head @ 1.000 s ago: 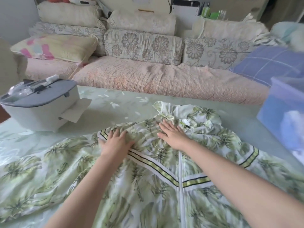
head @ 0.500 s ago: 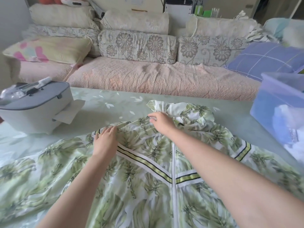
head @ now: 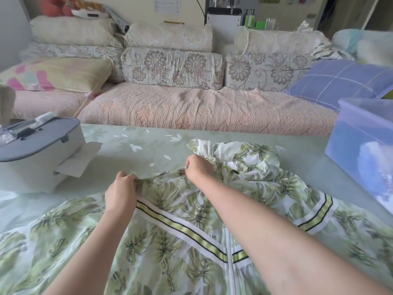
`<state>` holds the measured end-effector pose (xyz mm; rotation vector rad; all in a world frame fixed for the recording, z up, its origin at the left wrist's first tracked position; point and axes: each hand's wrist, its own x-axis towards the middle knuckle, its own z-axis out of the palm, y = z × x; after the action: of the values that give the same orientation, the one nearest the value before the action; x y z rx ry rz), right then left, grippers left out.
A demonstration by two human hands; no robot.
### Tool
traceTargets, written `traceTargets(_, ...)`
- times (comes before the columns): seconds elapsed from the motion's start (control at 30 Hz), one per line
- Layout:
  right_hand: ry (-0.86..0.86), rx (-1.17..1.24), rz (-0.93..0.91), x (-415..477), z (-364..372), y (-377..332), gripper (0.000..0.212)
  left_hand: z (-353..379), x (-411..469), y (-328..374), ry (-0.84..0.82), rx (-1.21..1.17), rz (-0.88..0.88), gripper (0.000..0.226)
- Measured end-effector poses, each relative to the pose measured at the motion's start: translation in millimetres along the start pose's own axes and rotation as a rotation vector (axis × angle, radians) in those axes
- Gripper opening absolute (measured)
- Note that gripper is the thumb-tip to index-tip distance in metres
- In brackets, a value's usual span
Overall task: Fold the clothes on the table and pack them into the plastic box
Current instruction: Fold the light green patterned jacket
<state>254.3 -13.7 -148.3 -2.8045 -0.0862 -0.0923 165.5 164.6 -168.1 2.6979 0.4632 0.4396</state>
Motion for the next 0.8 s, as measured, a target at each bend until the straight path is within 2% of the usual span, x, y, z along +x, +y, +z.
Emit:
traceTargets(0.07,0.083,0.011,-0.007,2,0,0,0.020,-1,2,2,0.039,-0.059,-0.082,0.018)
traceTargets(0.17,0.202,0.113,-0.013,2,2,1,0.017,-1,0,3,0.070,0.038,-0.042,0.023)
traceTargets(0.23,0.198,0.192,-0.042,-3,6,4,0.021,-2,-5,6,0.073,0.042,-0.044,0.036)
traceTargets(0.3,0.143,0.187,-0.129,-10,11,8,0.034,-3,-9,9,0.083,0.005,-0.047,0.041)
traceTargets(0.43,0.121,0.127,-0.295,-31,16,13,0.049,1,-25,25,0.105,0.047,0.182,0.037)
traceTargets(0.53,-0.064,-0.035,-0.316,-41,18,25,0.053,9,-39,34,-0.106,0.096,0.268,0.051)
traceTargets(0.63,-0.288,-0.175,-0.295,-45,16,36,0.057,21,-44,27,-0.361,0.240,0.216,0.054)
traceTargets(0.73,-0.349,-0.103,-0.287,-46,6,38,0.059,17,-41,30,-0.430,0.294,0.205,0.056)
traceTargets(0.8,-0.295,0.022,-0.273,-54,-7,44,0.057,7,-40,40,-0.401,0.229,0.178,0.057)
